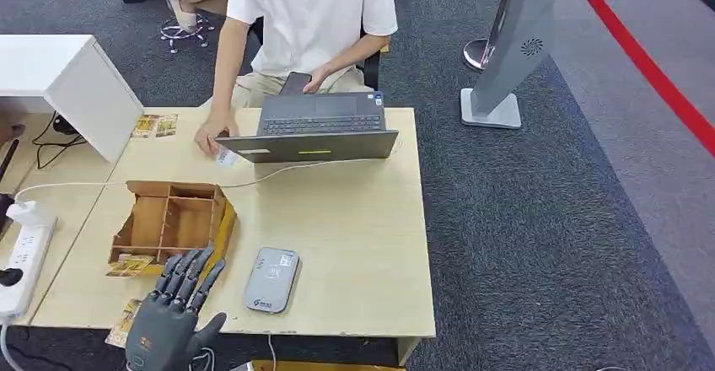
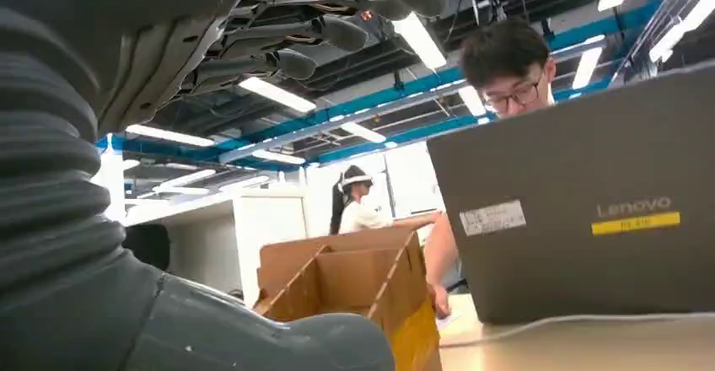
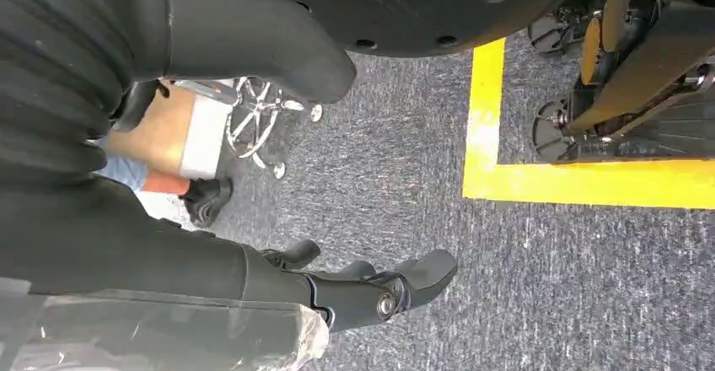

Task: Pass the card to the sensor for recognition and then transmit it.

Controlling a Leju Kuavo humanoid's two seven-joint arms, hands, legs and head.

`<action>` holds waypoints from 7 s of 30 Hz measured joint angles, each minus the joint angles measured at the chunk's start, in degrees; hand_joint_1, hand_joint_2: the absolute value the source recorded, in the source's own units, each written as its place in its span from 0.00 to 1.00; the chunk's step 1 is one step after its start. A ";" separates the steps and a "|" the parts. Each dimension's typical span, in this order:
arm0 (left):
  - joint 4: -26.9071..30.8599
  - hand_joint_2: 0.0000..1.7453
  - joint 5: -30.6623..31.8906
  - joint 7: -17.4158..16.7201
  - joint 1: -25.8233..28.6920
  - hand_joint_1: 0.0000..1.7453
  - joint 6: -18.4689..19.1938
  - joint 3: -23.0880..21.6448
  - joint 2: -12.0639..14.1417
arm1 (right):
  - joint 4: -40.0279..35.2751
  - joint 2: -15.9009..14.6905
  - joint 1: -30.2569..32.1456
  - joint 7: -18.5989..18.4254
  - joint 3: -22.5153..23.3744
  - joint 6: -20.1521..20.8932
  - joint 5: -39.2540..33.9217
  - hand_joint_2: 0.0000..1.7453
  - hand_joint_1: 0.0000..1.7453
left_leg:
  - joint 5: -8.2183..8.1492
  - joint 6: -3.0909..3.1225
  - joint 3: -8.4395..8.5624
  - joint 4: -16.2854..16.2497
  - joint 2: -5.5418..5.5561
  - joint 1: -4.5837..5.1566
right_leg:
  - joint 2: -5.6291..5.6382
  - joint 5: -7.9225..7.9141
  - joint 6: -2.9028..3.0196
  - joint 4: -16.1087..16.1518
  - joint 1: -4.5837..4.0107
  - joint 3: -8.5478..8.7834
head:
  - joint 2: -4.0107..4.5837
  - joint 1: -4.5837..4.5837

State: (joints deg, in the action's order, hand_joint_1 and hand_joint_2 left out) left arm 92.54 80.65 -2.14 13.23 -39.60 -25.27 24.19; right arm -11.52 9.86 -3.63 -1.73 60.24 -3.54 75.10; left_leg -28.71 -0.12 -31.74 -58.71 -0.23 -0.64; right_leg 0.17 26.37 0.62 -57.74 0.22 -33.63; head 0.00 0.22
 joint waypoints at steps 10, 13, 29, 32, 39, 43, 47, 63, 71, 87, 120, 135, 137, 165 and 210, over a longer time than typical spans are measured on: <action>-3.23 1.00 2.47 -0.02 2.71 0.00 0.00 2.75 -0.48 | 0.00 0.00 0.02 0.00 0.00 0.00 1.07 1.00 0.00 | 0.00 -0.01 0.00 0.00 0.01 -0.02 | 0.00 0.00 0.01 0.00 -0.01 -0.01 | 0.00 -0.02; -3.98 1.00 2.84 -0.02 3.55 0.00 0.00 5.50 -0.52 | 0.00 0.00 0.10 0.09 0.00 0.00 1.25 1.00 0.00 | 0.01 -0.01 0.00 0.00 0.02 -0.02 | -0.01 0.01 0.00 0.00 -0.01 -0.01 | 0.00 -0.02; -6.88 1.00 2.64 9.86 4.65 0.00 0.00 22.21 -4.33 | 0.02 0.00 0.08 0.28 -0.24 0.02 2.19 1.00 0.00 | 0.01 -0.01 0.01 0.00 0.04 -0.01 | -0.03 0.01 0.00 0.00 -0.01 0.01 | 0.00 -0.02; -7.47 1.00 2.62 11.27 4.51 0.00 0.00 24.81 -5.35 | 0.02 0.00 0.08 0.28 -0.24 0.02 2.40 1.00 0.00 | 0.01 -0.01 0.02 0.00 0.04 -0.01 | -0.03 0.01 0.00 0.00 -0.01 0.00 | 0.00 -0.02; -11.03 1.00 4.63 15.54 0.32 0.00 0.00 30.10 -8.35 | 0.04 0.00 0.06 0.28 -0.63 0.04 3.04 1.00 0.00 | 0.03 -0.01 0.03 0.00 0.06 -0.01 | -0.08 0.01 0.00 0.00 -0.01 0.02 | 0.00 0.02; -14.29 1.00 6.30 14.21 -2.97 0.00 0.00 30.21 -9.22 | 0.04 0.00 -0.02 0.68 -1.29 0.04 3.43 1.00 0.00 | 0.08 -0.03 0.05 0.00 0.07 -0.01 | -0.07 -0.02 0.03 0.00 -0.01 0.03 | 0.00 0.02; -16.02 1.00 6.82 12.43 -5.58 0.00 0.00 29.48 -9.75 | 0.04 0.00 0.00 0.59 -1.55 0.02 3.61 1.00 0.00 | 0.09 -0.02 0.04 0.00 0.08 -0.01 | -0.09 -0.03 0.03 0.00 -0.01 0.02 | 0.00 0.04; -19.23 1.00 6.45 9.07 -10.45 0.00 0.00 22.27 -9.92 | 0.04 0.00 0.00 0.33 -1.68 0.11 3.74 1.00 0.00 | 0.09 -0.02 0.03 0.00 0.06 -0.01 | -0.06 -0.03 0.03 0.00 -0.01 0.00 | 0.00 -0.04; -19.56 1.00 5.55 8.31 -10.55 0.00 0.00 20.74 -9.44 | 0.04 -0.02 0.02 0.22 -1.68 0.17 3.74 1.00 0.00 | 0.09 -0.02 0.04 0.00 0.06 -0.01 | -0.05 -0.03 0.03 0.00 -0.01 0.00 | 0.00 -0.02; -19.82 1.00 4.96 8.31 -10.55 0.00 0.00 20.50 -9.42 | 0.04 -0.02 0.02 0.15 -1.68 0.11 3.65 1.00 0.00 | 0.09 -0.02 0.04 0.00 0.06 -0.01 | -0.05 -0.03 0.03 0.00 -0.01 0.00 | 0.00 -0.04; -20.46 1.00 4.85 8.44 -10.67 1.00 0.00 17.66 -9.46 | 0.04 -0.02 0.01 0.15 -1.68 0.02 3.74 1.00 0.00 | 0.09 -0.02 0.05 0.00 0.06 -0.01 | -0.05 -0.03 0.03 0.00 -0.01 0.00 | 0.00 -0.02; -22.10 1.00 0.85 11.48 -11.24 1.00 0.00 17.55 -9.44 | 0.04 -0.04 0.00 0.17 -1.68 0.09 4.15 1.00 0.00 | 0.09 -0.02 0.05 0.00 0.06 -0.01 | -0.04 -0.03 0.03 0.00 -0.01 0.00 | 0.00 -0.02; -22.23 1.00 0.76 11.58 -11.30 1.00 0.00 17.55 -9.44 | 0.04 -0.04 -0.01 0.17 -1.68 0.11 4.15 1.00 0.00 | 0.09 -0.02 0.05 0.00 0.06 -0.01 | -0.04 -0.03 0.03 0.00 -0.01 0.00 | 0.00 -0.02; -8.38 1.00 -3.02 5.48 -17.10 1.00 5.25 7.50 -7.36 | 0.02 -0.46 0.02 -0.52 -1.42 0.02 2.16 1.00 0.00 | 0.19 -0.01 0.06 -0.03 0.10 0.00 | -0.09 -0.09 0.03 0.00 -0.01 -0.01 | 0.00 -0.07; -33.83 1.00 -6.89 3.69 -54.07 0.00 12.70 5.79 -3.16 | 0.04 -0.31 -0.10 -0.59 -1.60 0.94 3.39 1.00 0.00 | 0.64 -0.12 -0.19 0.00 -0.13 -0.01 | 0.20 -0.51 0.19 -0.09 -0.02 -0.26 | 0.00 0.02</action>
State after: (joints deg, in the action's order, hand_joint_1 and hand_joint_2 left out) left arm 58.71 73.76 1.55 -40.85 -26.91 -19.48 21.03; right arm -11.47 9.55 -3.73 -2.32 58.64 -2.60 78.49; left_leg -28.08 -0.24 -31.93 -58.70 -0.36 -0.66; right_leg 0.37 25.85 0.81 -57.83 0.20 -33.89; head 0.00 0.24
